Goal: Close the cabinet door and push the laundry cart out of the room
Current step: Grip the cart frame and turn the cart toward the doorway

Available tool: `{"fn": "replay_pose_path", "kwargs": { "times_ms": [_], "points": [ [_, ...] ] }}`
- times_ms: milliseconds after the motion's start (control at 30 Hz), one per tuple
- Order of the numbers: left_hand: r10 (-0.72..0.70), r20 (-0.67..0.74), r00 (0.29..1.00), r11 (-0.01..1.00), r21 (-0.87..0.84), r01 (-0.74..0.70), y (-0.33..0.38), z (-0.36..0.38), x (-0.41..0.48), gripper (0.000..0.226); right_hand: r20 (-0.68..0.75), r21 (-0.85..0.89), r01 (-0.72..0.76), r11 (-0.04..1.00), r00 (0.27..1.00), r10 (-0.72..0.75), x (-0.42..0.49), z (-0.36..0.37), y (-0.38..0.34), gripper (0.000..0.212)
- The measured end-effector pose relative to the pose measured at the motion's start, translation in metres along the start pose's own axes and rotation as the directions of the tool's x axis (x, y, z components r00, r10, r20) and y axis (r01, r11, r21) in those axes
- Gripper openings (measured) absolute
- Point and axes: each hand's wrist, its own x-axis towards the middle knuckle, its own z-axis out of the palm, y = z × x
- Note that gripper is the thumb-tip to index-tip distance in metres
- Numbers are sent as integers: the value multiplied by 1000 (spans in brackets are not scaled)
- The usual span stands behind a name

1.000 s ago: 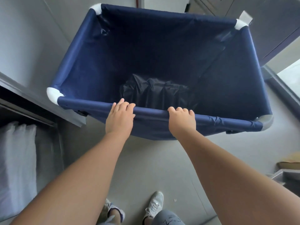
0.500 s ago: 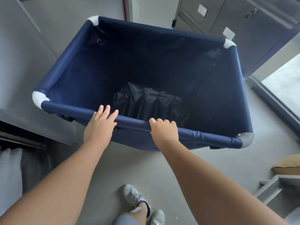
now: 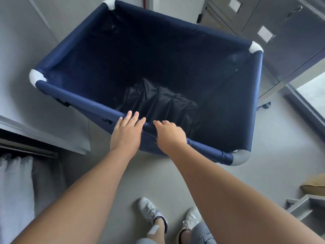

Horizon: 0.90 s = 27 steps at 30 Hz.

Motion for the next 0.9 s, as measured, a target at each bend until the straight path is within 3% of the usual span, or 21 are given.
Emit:
{"fn": "replay_pose_path", "kwargs": {
  "times_ms": [100,233,333,433,533,600,700,800,900],
  "points": [
    [65,-9,998,998,-9,-65,21,5,6,49,25,-54,10,998,1000,-8,-5,-2,32,45],
    [125,-53,991,988,-85,-129,53,8,13,42,78,-54,27,998,997,-22,-6,-8,71,53],
    [89,-54,995,985,-142,-96,78,12,22,34,68,-112,68,991,996,-61,4,-16,97,52],
    [43,34,998,997,-65,-41,100,9,29,27,74,-242,107,964,993,-91,17,-32,127,40],
    [94,136,986,995,10,-96,135,5,35,22,74,-323,120,939,992,-102,30,-49,164,23],
    [54,202,978,990,-139,-26,167,2,42,33,57,-368,123,922,992,-110,40,-59,189,22],
    [-82,326,942,906,-369,207,217,6,59,58,28,-396,193,898,980,-198,53,-70,218,24],
    [-229,301,926,926,-227,303,247,13,70,62,26,-369,304,879,948,-317,65,-74,230,29],
    [-374,201,905,917,-62,393,248,19,72,36,69,-369,413,833,905,-419,70,-76,230,33]
  ]
}}
